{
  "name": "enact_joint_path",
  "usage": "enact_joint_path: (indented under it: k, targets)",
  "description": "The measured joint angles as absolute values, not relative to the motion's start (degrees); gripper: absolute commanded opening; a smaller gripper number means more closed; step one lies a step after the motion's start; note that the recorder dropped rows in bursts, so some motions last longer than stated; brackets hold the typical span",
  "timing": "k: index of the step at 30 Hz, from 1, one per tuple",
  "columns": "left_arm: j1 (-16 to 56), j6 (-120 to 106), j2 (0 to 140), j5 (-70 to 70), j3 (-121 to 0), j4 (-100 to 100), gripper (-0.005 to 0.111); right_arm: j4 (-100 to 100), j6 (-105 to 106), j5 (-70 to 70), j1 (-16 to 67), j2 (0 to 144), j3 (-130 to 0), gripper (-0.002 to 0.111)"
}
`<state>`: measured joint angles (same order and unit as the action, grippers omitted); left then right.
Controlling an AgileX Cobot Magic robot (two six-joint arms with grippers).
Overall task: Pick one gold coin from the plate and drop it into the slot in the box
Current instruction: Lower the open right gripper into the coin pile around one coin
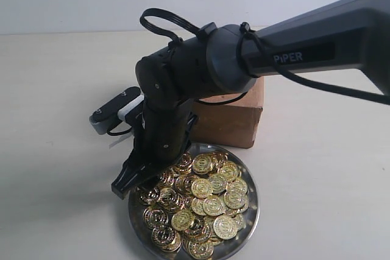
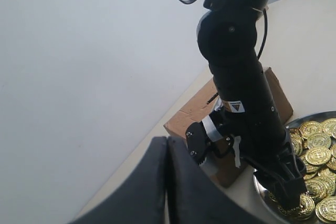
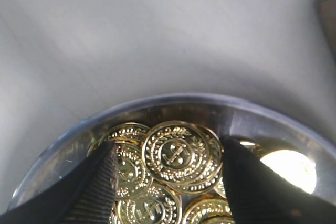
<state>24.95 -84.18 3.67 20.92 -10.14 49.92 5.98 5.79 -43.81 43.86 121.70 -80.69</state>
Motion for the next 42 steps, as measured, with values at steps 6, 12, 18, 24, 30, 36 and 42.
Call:
enact_joint_path:
  k: [6, 12, 18, 24, 30, 36, 42]
  targets:
    - [25.0, -84.2, 3.7, 20.9, -10.1, 49.9, 0.0, 6.0, 5.7, -43.8, 43.9, 121.7, -80.7, 0.055]
    - [25.0, -84.2, 3.7, 20.9, -10.1, 49.9, 0.0, 6.1, 5.7, -43.8, 43.9, 121.8, -80.7, 0.055]
    - [25.0, -84.2, 3.7, 20.9, -10.1, 49.9, 0.0, 7.5, 5.7, -43.8, 43.9, 121.8, -80.7, 0.055]
    - [25.0, -84.2, 3.7, 20.9, -10.1, 49.9, 0.0, 7.6, 5.7, -43.8, 43.9, 121.8, -80.7, 0.055]
    - [25.0, -84.2, 3.7, 20.9, -10.1, 49.9, 0.0, 7.6, 5.7, -43.2, 43.9, 121.9, -80.7, 0.055]
    - [25.0, -84.2, 3.7, 20.9, -10.1, 49.9, 0.0, 7.4, 5.7, -43.0, 43.9, 123.0, -81.0, 0.055]
    - [25.0, -84.2, 3.7, 20.9, -10.1, 49.9, 0.0, 7.4, 5.7, -42.9, 43.9, 123.0, -81.2, 0.054]
